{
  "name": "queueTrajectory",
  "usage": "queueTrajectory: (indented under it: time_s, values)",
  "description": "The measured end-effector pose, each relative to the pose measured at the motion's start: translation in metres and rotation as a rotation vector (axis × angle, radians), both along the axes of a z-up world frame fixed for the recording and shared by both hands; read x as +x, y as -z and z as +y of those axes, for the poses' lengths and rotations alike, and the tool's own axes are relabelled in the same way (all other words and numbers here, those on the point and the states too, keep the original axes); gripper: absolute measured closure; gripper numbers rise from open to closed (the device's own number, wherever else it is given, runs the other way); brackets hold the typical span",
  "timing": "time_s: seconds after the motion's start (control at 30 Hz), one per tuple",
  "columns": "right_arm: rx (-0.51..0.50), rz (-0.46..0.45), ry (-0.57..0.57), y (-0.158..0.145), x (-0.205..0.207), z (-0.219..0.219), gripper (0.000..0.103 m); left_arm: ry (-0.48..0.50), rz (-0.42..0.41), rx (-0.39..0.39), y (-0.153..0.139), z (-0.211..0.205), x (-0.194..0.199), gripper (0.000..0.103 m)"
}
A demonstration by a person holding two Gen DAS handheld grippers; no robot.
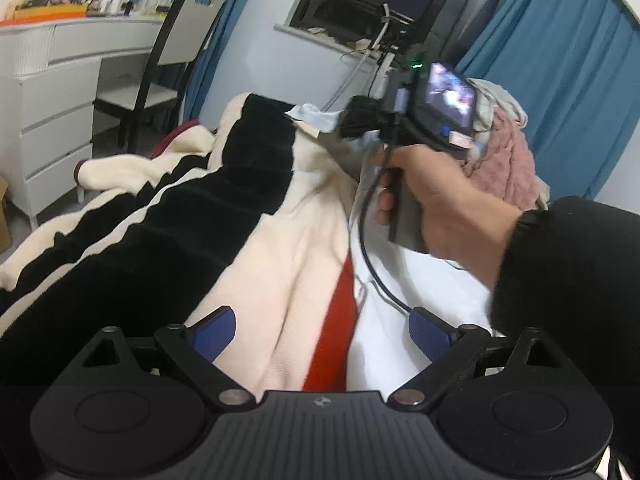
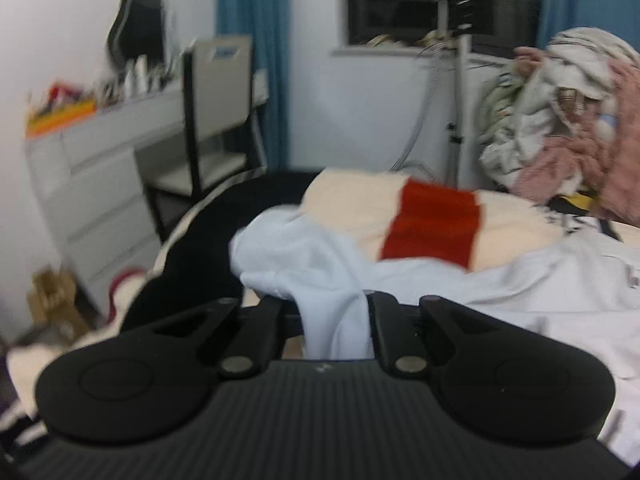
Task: Fold clothes
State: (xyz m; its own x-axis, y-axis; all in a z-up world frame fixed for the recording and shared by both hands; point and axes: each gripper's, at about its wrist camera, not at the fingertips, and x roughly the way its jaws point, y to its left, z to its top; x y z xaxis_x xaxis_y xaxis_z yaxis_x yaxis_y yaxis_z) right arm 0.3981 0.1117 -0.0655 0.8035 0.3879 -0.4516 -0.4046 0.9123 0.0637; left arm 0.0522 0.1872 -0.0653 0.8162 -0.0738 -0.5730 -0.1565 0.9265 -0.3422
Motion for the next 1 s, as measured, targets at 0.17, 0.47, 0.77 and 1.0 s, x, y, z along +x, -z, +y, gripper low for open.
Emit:
queueTrajectory:
  time_s: [0.17, 0.47, 0.77, 1.0]
  values:
    - [0.089, -0.118, 0.124, -0.041, -0.021, -0.074, 0.095, 0.023, -0.042, 0.035, -0.011, -0.015, -0.008, 0.008]
    - [0.251, -0.088, 0.442, -0.023, -0.017, -0.24, 0.095, 0.119, -0.071, 0.107, -0.015, -0.056, -0.015, 0.007]
    - [0.293, 0.064, 0.47, 0.062, 0.015, -0.298, 0.09, 0.17, -0.026, 0.137, 0.003, -0.079, 0.013, 0.007]
    - [0.278, 0.025, 0.386, 0.029, -0.008, -0.291, 0.034, 0.148, -0.085, 0.128, -0.007, -0.083, 0.015, 0.007]
